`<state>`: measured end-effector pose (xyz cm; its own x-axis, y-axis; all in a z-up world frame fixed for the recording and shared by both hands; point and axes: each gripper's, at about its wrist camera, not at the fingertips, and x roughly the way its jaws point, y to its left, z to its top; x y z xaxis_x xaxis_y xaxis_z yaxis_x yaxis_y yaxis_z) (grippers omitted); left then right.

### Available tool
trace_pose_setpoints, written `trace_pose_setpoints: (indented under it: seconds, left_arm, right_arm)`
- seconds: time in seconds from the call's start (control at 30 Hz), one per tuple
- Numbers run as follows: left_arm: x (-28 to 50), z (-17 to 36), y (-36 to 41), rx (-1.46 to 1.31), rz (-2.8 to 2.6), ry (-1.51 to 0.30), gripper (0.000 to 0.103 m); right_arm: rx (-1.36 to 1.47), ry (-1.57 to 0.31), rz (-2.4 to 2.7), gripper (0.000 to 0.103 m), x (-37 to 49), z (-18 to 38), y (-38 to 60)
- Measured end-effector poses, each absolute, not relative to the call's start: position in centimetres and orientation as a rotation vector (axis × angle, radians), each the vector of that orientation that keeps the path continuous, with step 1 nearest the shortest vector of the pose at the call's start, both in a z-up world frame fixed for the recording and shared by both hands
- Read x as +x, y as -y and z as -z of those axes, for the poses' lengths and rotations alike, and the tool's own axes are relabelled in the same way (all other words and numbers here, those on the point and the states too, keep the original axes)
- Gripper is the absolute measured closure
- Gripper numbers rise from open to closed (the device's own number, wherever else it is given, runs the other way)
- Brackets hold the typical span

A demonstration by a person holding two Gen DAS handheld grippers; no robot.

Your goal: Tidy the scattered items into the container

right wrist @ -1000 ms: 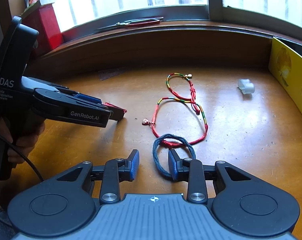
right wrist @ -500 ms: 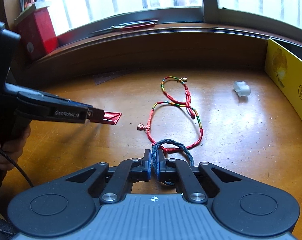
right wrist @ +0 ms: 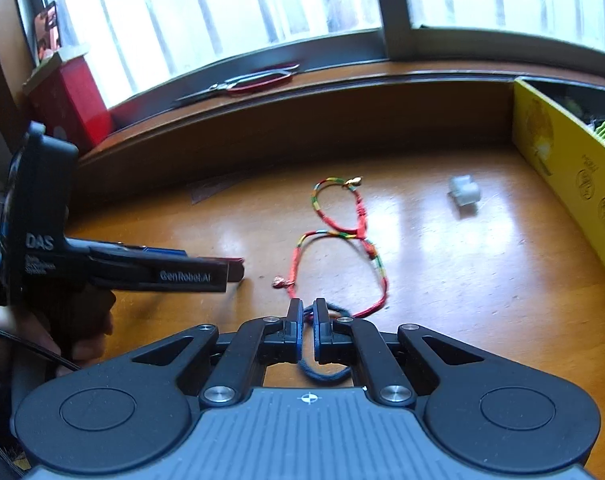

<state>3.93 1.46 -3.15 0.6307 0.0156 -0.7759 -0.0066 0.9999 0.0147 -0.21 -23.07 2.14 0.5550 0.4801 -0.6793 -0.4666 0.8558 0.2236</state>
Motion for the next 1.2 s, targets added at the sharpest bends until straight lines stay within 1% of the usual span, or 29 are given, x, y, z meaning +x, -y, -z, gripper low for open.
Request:
trace_pose_setpoints:
  seconds: [0.07, 0.1, 0.13, 0.17, 0.2, 0.23, 0.27, 0.3, 0.37, 0.4, 0.43, 0.47, 0.5, 0.53, 0.6, 0.63, 0.67, 0.77, 0.87, 0.93, 1.1, 1.13, 1.17, 1.2]
  left_arm:
    - [3.9, 3.1, -1.0, 0.022, -0.012, -0.872, 0.048]
    - [4.0, 3.1, -0.9, 0.019, -0.004, -0.869, 0.05]
    - [3.9, 3.0, -0.8, 0.016, 0.001, -0.862, 0.06]
    - [3.9, 2.9, -0.8, 0.019, 0.004, -0.853, 0.067]
    - [3.9, 2.8, -0.7, 0.028, 0.003, -0.848, 0.091]
    - [4.0, 2.7, -0.8, 0.032, -0.001, -0.85, 0.096]
    - [4.1, 2.7, -0.9, 0.028, -0.004, -0.854, 0.094]
    - [4.1, 2.6, -1.1, 0.02, -0.008, -0.857, 0.094]
    - [3.9, 2.4, -1.5, 0.006, -0.007, -0.858, 0.092]
    - [3.7, 2.2, -1.7, 0.003, -0.008, -0.855, 0.088]
    - [3.5, 2.0, -1.9, 0.0, -0.009, -0.852, 0.078]
    - [3.3, 1.8, -2.1, -0.003, -0.004, -0.849, 0.071]
    - [3.2, 1.7, -2.1, -0.005, 0.006, -0.848, 0.058]
    - [3.1, 1.7, -2.0, -0.004, 0.015, -0.847, 0.052]
    - [3.1, 1.6, -1.8, 0.005, 0.017, -0.848, 0.049]
    - [3.2, 1.7, -1.7, 0.009, 0.02, -0.852, 0.046]
    - [3.3, 1.8, -1.6, 0.014, 0.022, -0.858, 0.045]
    - [3.6, 2.3, -1.0, 0.035, 0.031, -0.87, 0.044]
    - [3.9, 3.1, -0.2, 0.072, 0.054, -0.891, 0.046]
    - [4.0, 3.1, -0.1, 0.072, 0.05, -0.894, 0.048]
    - [4.2, 3.0, -0.3, 0.061, 0.045, -0.9, 0.049]
    - [4.1, 2.8, -0.3, 0.062, 0.041, -0.891, 0.065]
    - [4.0, 2.6, -0.3, 0.06, 0.035, -0.883, 0.073]
    - [4.1, 2.2, -0.4, 0.053, 0.032, -0.883, 0.088]
  right_arm:
    - [-0.013, -0.817, -0.572, 0.095, -0.1, -2.2, 23.0]
    - [-0.031, -0.822, -0.579, 0.092, -0.1, -2.2, 22.9]
    - [-0.05, -0.827, -0.588, 0.09, -0.2, -2.1, 22.7]
    - [-0.078, -0.834, -0.599, 0.09, -0.2, -2.0, 22.3]
    - [-0.102, -0.839, -0.609, 0.084, -0.2, -1.9, 21.9]
    - [-0.12, -0.846, -0.618, 0.078, -0.3, -1.7, 21.5]
    - [-0.136, -0.854, -0.624, 0.068, -0.2, -1.4, 21.0]
    - [-0.152, -0.862, -0.626, 0.065, 0.0, -1.1, 20.6]
    - [-0.179, -0.869, -0.634, 0.066, 0.2, -0.6, 19.9]
    - [-0.188, -0.871, -0.646, 0.066, 0.3, -0.4, 19.6]
    - [-0.195, -0.872, -0.655, 0.066, 0.3, -0.3, 19.3]
    - [-0.203, -0.871, -0.664, 0.066, 0.3, -0.2, 19.1]
    - [-0.211, -0.873, -0.669, 0.067, 0.3, -0.1, 18.9]
    - [-0.217, -0.88, -0.669, 0.069, 0.3, 0.0, 18.8]
    - [-0.241, -0.873, -0.657, 0.086, 0.3, 0.1, 18.5]
    - [-0.253, -0.873, -0.652, 0.091, 0.4, 0.0, 18.3]
    - [-0.248, -0.88, -0.652, 0.096, 0.5, 0.0, 18.3]
    - [-0.201, -0.897, -0.649, 0.097, 0.9, -0.3, 19.1]
    - [-0.122, -0.888, -0.652, 0.097, 1.5, -1.1, 20.5]
    - [-0.078, -0.874, -0.651, 0.097, 1.7, -1.8, 21.4]
    - [-0.019, -0.87, -0.646, 0.097, 2.2, -2.7, 22.9]
    - [0.0, -0.874, -0.653, 0.097, 2.5, -2.8, 23.3]
    - [0.018, -0.873, -0.658, 0.097, 2.6, -3.0, 23.6]
    - [0.034, -0.868, -0.662, 0.097, 2.7, -3.2, 23.8]
